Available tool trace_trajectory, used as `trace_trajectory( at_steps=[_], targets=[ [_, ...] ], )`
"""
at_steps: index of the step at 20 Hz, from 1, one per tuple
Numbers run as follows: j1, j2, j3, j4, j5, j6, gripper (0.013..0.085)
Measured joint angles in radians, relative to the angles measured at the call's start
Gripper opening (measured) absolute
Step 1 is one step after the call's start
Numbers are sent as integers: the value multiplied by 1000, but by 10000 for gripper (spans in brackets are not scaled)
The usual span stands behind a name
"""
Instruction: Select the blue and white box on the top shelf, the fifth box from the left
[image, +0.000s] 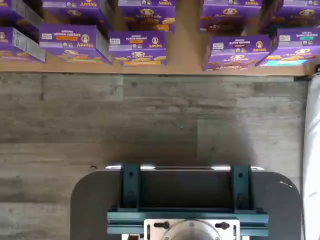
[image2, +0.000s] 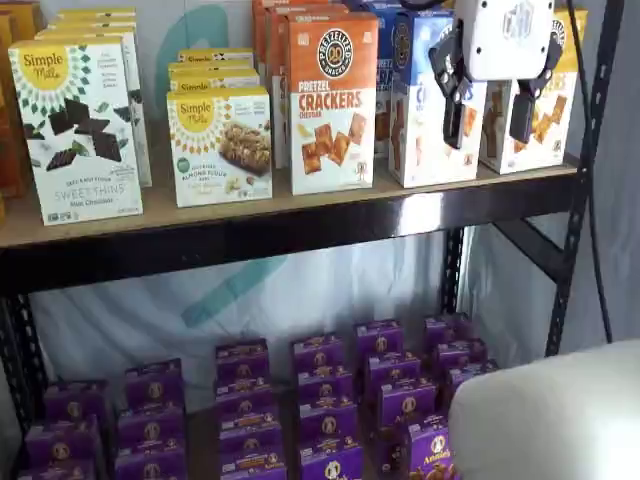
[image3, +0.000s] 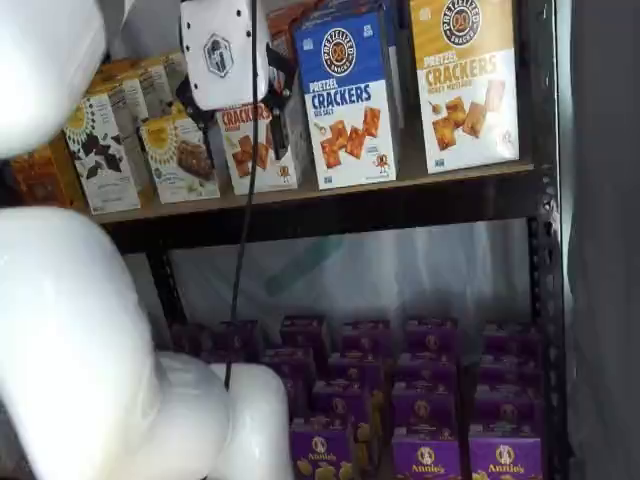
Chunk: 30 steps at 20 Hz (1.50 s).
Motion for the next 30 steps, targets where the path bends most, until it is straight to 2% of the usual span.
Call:
trace_trajectory(
  at_steps=[7,12,15,21,30],
  targets=[
    [-7,-9,9,8,-25,-4,850],
    [17,17,-5,-17,-33,10,850],
    [12,54,-30,-20,-45,4,850],
    [-21,129,-104,-15,-81,-27,850],
    [-114,255,-256,8,-95,-112,850]
  ],
)
